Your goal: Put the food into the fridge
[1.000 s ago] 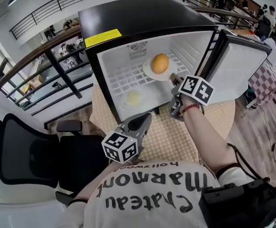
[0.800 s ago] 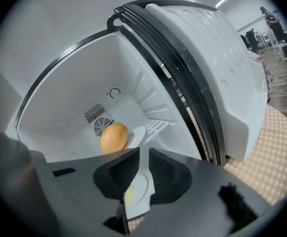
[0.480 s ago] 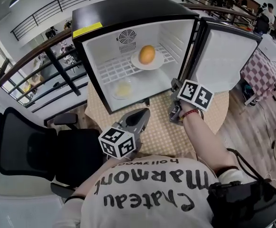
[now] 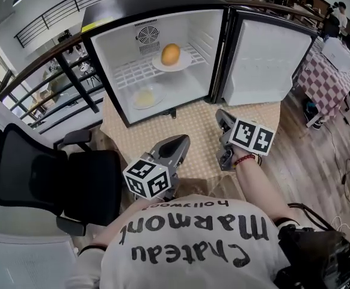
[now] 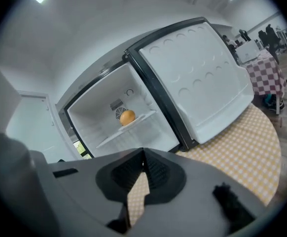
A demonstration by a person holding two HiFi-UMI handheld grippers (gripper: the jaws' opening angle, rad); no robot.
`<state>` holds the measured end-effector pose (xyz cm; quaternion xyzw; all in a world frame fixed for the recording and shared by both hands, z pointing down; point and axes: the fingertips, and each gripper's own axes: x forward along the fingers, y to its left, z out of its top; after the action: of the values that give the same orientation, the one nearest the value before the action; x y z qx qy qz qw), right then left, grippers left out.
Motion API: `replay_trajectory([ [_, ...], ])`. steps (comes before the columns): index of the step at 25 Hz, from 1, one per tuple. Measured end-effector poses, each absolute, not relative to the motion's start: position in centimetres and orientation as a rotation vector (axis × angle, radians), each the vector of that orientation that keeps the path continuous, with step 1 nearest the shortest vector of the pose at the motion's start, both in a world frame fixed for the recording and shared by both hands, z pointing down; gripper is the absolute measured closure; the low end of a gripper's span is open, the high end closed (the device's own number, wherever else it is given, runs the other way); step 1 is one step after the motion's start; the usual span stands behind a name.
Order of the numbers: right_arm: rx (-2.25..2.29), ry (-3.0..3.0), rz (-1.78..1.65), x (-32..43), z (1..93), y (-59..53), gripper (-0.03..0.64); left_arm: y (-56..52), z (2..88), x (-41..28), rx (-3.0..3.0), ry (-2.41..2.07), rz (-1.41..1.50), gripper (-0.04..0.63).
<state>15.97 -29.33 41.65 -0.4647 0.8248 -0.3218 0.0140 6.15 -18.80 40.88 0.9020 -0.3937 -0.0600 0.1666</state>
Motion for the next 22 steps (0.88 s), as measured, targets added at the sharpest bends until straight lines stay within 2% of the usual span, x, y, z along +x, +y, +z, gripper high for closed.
replay_trajectory([
  [10,-1.323,2.755,-0.812,18.7,43.9,-21.1,0.600,-12.5,42.8,7.6,2.543,-1.173,-0.217,0.594],
  [14,-1.323,2.786,-0.784,19.4,44.8,-19.5,0.600,-11.7,43.2,6.9,2.532,-1.274,-0.145,0.594],
  [22,-1.275,2.900,-0.651,18.3,44.3,-17.9,0.600,-10.4,42.1,6.5,2.522,-1.309,-0.188,0.594],
])
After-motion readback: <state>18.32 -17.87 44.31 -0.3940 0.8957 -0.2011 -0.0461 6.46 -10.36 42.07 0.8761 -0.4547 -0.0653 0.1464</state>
